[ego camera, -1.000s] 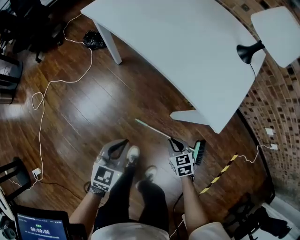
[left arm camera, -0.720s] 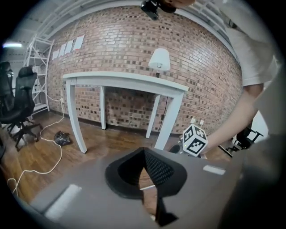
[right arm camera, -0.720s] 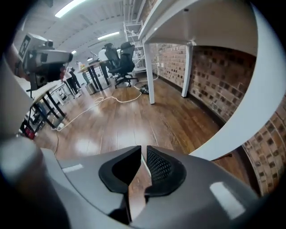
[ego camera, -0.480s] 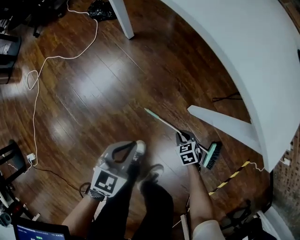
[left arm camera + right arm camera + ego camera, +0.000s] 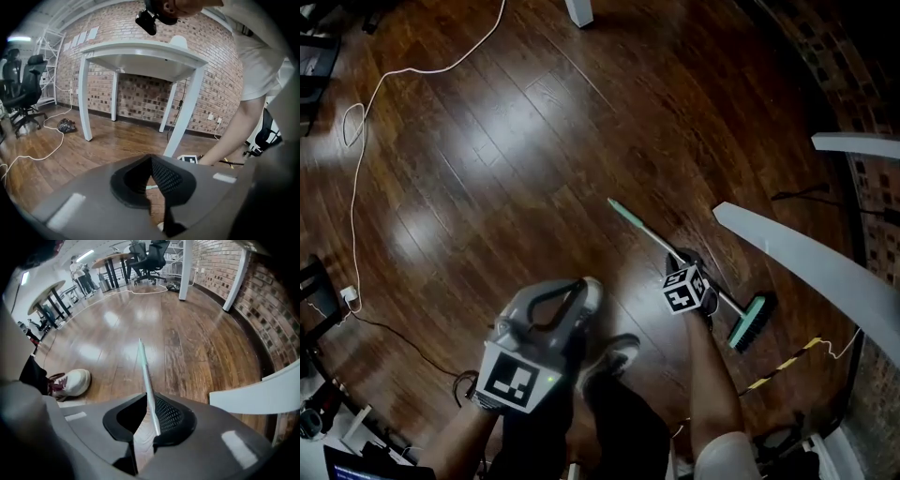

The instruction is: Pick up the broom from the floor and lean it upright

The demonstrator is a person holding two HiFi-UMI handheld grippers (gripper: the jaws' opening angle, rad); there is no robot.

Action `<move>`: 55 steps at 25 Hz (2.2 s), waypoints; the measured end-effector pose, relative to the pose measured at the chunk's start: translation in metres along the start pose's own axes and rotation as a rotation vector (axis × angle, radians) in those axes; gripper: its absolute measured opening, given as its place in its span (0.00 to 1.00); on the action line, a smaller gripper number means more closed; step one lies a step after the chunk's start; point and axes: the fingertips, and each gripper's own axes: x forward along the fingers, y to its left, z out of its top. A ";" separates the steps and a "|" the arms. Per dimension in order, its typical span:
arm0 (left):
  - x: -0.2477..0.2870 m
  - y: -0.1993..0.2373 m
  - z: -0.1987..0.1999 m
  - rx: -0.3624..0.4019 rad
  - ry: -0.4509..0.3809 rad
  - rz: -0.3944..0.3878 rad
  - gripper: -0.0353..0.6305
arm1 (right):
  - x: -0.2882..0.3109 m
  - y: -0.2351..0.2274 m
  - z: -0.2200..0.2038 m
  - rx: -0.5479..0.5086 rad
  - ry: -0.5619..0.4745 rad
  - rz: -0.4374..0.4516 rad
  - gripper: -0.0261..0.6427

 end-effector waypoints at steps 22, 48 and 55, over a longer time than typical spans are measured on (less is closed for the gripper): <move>0.015 -0.009 -0.071 -0.068 0.096 -0.017 0.05 | 0.096 0.011 -0.028 -0.216 0.168 -0.007 0.17; -0.073 -0.063 0.191 -0.031 -0.064 -0.122 0.05 | -0.282 0.003 -0.027 0.006 -0.120 -0.247 0.17; -0.047 -0.129 0.262 0.262 -0.112 -0.247 0.05 | -0.359 -0.042 -0.078 0.158 -0.247 -0.323 0.17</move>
